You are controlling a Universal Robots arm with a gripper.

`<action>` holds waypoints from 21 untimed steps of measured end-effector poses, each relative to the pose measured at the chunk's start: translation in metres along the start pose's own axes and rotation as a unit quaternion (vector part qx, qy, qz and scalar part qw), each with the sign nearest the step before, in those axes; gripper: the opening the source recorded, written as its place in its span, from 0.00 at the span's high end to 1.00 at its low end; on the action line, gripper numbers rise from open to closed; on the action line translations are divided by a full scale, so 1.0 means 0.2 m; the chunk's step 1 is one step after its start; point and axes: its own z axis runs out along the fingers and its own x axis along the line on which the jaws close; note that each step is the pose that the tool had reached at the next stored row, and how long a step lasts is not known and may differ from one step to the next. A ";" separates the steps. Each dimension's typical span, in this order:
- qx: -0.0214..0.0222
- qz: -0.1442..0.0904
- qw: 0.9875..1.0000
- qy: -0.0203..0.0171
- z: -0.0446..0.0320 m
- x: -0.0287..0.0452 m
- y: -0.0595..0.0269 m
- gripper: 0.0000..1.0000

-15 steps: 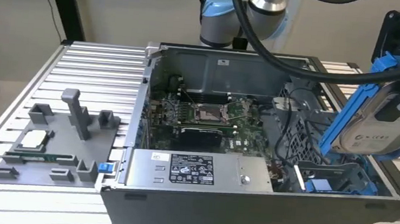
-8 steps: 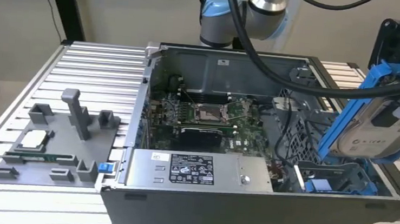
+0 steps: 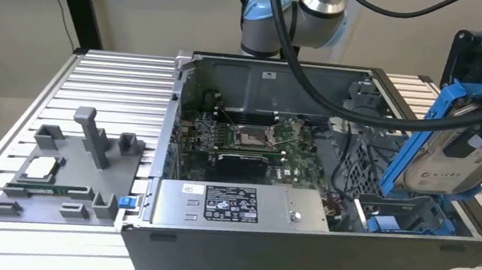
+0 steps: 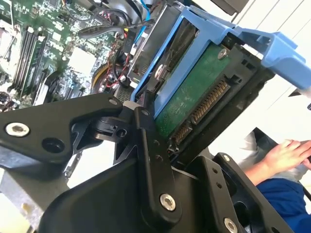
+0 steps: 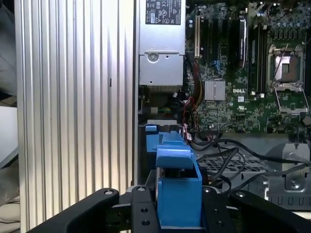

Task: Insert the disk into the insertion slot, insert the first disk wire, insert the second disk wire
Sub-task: 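Insert the disk into the insertion slot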

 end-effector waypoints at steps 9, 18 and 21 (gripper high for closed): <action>-0.001 0.000 1.000 0.000 0.018 0.000 -0.001 1.00; -0.007 0.001 1.000 0.000 0.055 -0.001 -0.002 1.00; -0.007 0.001 1.000 0.000 0.057 -0.001 -0.002 1.00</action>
